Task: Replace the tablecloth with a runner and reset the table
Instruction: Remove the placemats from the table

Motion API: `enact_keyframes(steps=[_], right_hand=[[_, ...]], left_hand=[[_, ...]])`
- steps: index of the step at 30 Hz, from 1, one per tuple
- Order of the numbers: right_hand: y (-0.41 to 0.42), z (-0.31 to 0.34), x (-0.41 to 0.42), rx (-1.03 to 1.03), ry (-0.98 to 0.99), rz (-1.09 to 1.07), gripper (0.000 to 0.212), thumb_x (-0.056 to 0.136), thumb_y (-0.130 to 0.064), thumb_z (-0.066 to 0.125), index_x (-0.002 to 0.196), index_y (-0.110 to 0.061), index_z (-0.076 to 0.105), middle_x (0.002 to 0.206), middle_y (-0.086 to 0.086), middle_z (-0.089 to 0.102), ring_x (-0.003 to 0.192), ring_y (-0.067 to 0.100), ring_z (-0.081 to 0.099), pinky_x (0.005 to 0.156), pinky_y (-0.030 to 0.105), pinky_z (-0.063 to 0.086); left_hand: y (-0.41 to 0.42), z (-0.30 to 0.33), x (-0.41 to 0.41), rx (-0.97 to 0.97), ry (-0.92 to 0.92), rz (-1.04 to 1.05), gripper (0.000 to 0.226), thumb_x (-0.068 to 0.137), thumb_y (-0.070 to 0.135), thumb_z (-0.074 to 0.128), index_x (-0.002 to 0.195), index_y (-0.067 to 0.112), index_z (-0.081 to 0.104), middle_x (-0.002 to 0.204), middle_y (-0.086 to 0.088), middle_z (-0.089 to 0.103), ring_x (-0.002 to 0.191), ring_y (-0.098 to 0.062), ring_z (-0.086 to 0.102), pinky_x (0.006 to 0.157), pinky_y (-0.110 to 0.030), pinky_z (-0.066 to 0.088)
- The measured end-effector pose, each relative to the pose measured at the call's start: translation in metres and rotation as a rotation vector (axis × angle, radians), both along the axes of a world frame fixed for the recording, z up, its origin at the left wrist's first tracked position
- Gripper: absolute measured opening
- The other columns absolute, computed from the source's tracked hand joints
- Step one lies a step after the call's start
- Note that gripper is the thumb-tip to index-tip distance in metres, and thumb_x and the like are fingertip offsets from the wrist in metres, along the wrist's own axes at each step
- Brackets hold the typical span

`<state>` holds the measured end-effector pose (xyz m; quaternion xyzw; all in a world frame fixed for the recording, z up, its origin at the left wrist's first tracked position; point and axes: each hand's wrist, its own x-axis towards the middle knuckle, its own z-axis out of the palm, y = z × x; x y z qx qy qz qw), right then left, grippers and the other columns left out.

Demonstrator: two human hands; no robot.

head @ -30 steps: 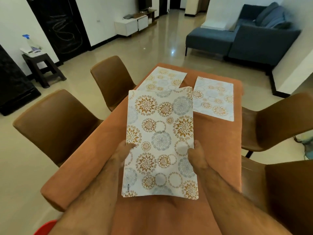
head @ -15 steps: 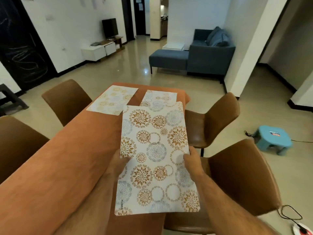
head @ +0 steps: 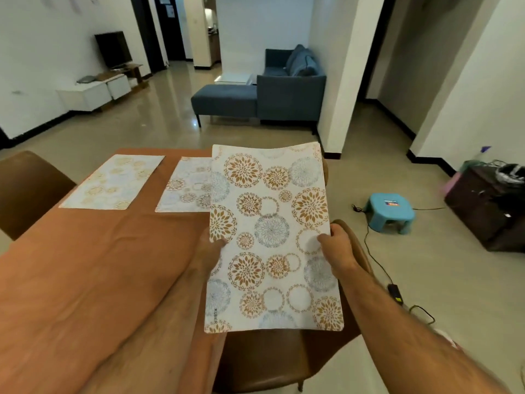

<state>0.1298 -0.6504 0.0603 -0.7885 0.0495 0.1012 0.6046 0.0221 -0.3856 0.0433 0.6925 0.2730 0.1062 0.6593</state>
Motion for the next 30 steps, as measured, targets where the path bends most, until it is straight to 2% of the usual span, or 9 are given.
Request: enact_keyframes(steps=[2,4,9,11,16,21,24,27,30], right_hand=[[-0.027,0.005,0.014,0.01,-0.008,-0.022,0.02,0.093,-0.004,0.049,0.108,-0.013,0.057,0.098,0.003,0.066,0.085,0.018,0.062,0.076,0.04,0.055],[-0.052,0.01,0.027,0.033,-0.028,-0.035,0.022,0.092,-0.003,0.049,0.111,-0.01,0.059,0.1,0.005,0.067,0.082,0.018,0.063,0.065,0.033,0.054],[-0.124,0.017,0.072,0.122,-0.053,-0.058,0.023,0.094,-0.005,0.053,0.116,-0.013,0.055,0.099,-0.001,0.064,0.088,0.015,0.062,0.064,0.028,0.049],[-0.161,0.015,0.098,0.127,-0.075,-0.047,0.027,0.093,-0.006,0.054,0.12,-0.011,0.057,0.108,0.003,0.067,0.096,0.021,0.065,0.073,0.034,0.055],[-0.257,0.018,0.162,0.136,-0.107,-0.078,0.027,0.092,-0.001,0.053,0.118,-0.007,0.058,0.107,0.007,0.067,0.094,0.022,0.063,0.075,0.033,0.052],[-0.319,0.019,0.222,0.131,-0.079,-0.073,0.021,0.093,-0.001,0.053,0.11,-0.011,0.059,0.104,0.007,0.069,0.099,0.027,0.066,0.089,0.045,0.055],[-0.331,0.017,0.259,0.144,-0.083,-0.075,0.022,0.093,-0.001,0.053,0.111,-0.011,0.059,0.106,0.008,0.069,0.099,0.027,0.067,0.089,0.044,0.055],[-0.336,0.01,0.296,0.161,-0.049,-0.081,0.02,0.093,0.001,0.053,0.109,-0.011,0.059,0.104,0.008,0.068,0.094,0.025,0.065,0.085,0.039,0.055],[-0.334,0.003,0.341,0.146,-0.035,-0.061,0.02,0.092,0.001,0.053,0.107,-0.011,0.059,0.104,0.009,0.068,0.094,0.027,0.065,0.086,0.042,0.055]], left_hand=[[-0.026,0.006,0.017,0.021,-0.018,-0.027,0.03,0.095,0.001,0.054,0.124,0.007,0.056,0.11,-0.01,0.068,0.097,-0.025,0.066,0.075,-0.035,0.055],[-0.052,0.016,0.031,0.045,-0.048,-0.051,0.024,0.095,0.0,0.052,0.116,0.008,0.059,0.101,-0.004,0.068,0.091,-0.019,0.065,0.07,-0.028,0.052],[-0.125,0.028,0.084,0.085,-0.086,-0.068,0.022,0.093,0.003,0.057,0.09,0.023,0.065,0.091,0.002,0.069,0.085,-0.019,0.066,0.076,-0.033,0.054],[-0.157,0.027,0.108,0.107,-0.094,-0.064,0.012,0.087,0.014,0.061,0.097,0.017,0.068,0.094,-0.003,0.072,0.09,-0.026,0.069,0.081,-0.042,0.056],[-0.248,0.018,0.173,0.021,-0.084,-0.051,0.043,0.074,0.027,0.064,0.115,0.015,0.061,0.108,-0.006,0.071,0.097,-0.028,0.07,0.082,-0.051,0.058],[-0.318,0.027,0.228,0.0,-0.066,-0.011,0.031,0.078,0.019,0.063,0.108,0.013,0.06,0.105,-0.009,0.069,0.093,-0.028,0.068,0.081,-0.048,0.058],[-0.336,0.033,0.264,-0.002,-0.061,0.009,0.024,0.086,0.01,0.062,0.109,0.012,0.057,0.104,-0.009,0.068,0.092,-0.028,0.068,0.078,-0.044,0.058],[-0.342,0.033,0.302,-0.004,-0.045,0.031,0.041,0.073,0.023,0.064,0.112,0.013,0.055,0.104,-0.008,0.067,0.093,-0.029,0.068,0.081,-0.046,0.057],[-0.34,0.026,0.343,-0.011,-0.014,0.057,0.031,0.086,0.014,0.064,0.115,0.013,0.056,0.107,-0.01,0.068,0.094,-0.031,0.068,0.084,-0.051,0.057]])
